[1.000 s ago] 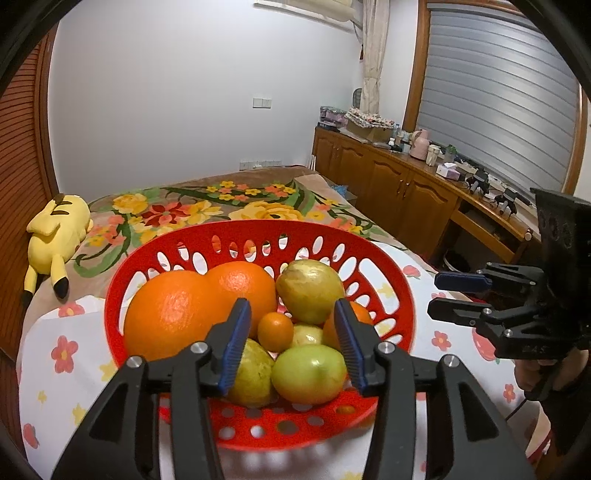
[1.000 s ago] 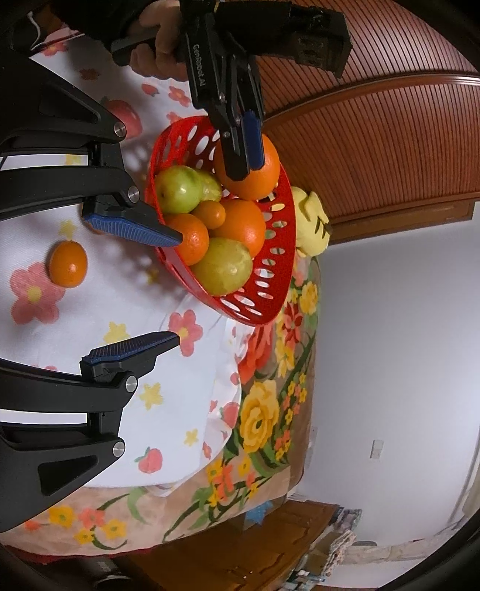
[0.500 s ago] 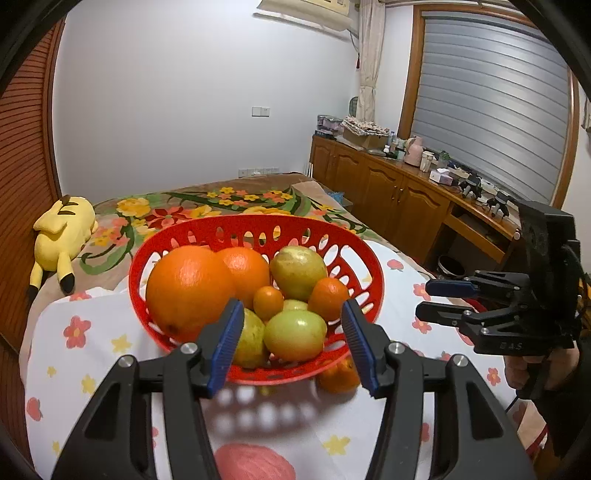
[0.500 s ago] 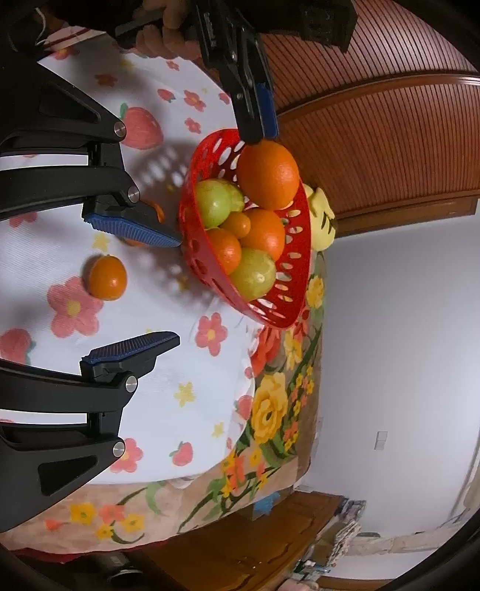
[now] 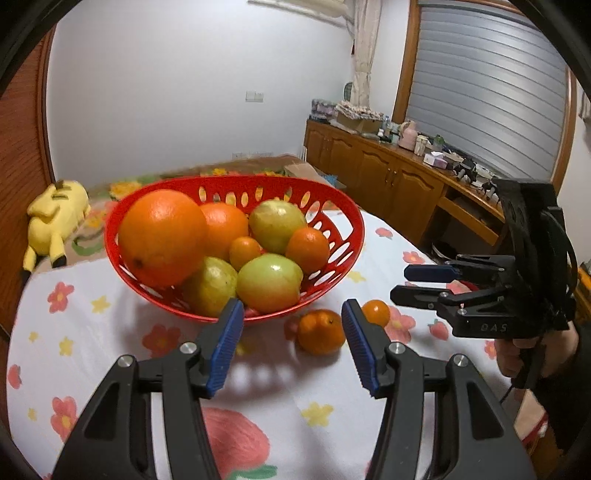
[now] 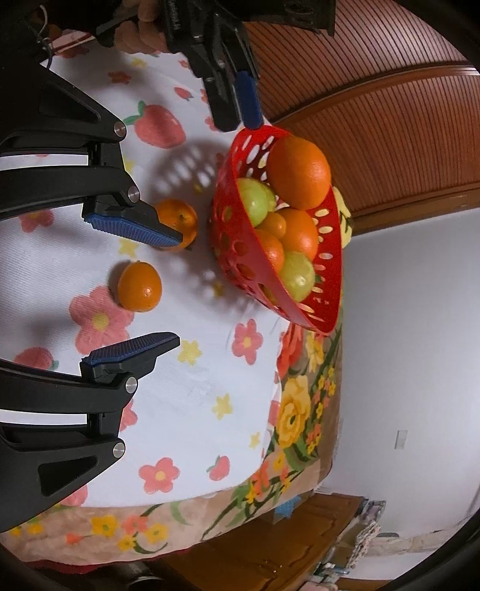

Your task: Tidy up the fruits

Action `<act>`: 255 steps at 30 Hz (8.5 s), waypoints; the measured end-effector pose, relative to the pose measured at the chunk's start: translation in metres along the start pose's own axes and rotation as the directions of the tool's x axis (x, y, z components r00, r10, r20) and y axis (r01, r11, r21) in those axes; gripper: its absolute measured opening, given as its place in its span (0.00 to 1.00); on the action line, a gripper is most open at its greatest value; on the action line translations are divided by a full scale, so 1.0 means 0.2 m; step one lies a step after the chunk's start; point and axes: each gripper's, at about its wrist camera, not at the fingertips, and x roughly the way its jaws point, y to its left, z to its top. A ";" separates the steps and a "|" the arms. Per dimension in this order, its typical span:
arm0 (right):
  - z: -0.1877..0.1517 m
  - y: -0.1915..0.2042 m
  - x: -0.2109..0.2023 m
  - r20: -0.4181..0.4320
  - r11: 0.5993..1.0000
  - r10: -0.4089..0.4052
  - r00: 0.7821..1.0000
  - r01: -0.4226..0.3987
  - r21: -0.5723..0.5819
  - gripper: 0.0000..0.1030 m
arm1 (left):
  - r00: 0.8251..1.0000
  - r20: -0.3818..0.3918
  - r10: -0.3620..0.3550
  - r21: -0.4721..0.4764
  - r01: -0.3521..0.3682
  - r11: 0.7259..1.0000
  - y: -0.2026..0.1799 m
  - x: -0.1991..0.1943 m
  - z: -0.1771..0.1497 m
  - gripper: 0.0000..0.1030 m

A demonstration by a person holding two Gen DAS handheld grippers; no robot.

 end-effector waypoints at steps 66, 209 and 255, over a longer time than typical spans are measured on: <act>-0.15 -0.05 0.01 -0.056 0.999 0.030 0.998 -0.032 -0.024 0.37 | 0.980 -0.200 0.011 0.027 -0.006 1.000 -0.20 0.41 -0.10 0.42; 0.26 0.27 -0.13 0.214 0.999 -0.026 0.977 0.033 -0.030 0.57 | 0.967 0.111 0.229 -0.079 -0.221 0.972 0.23 -0.27 0.07 0.88; -0.03 0.44 -0.60 0.404 0.980 -0.200 0.892 0.185 0.077 0.89 | 0.921 0.237 0.309 -0.101 -0.293 0.951 -0.02 -0.80 -0.15 0.95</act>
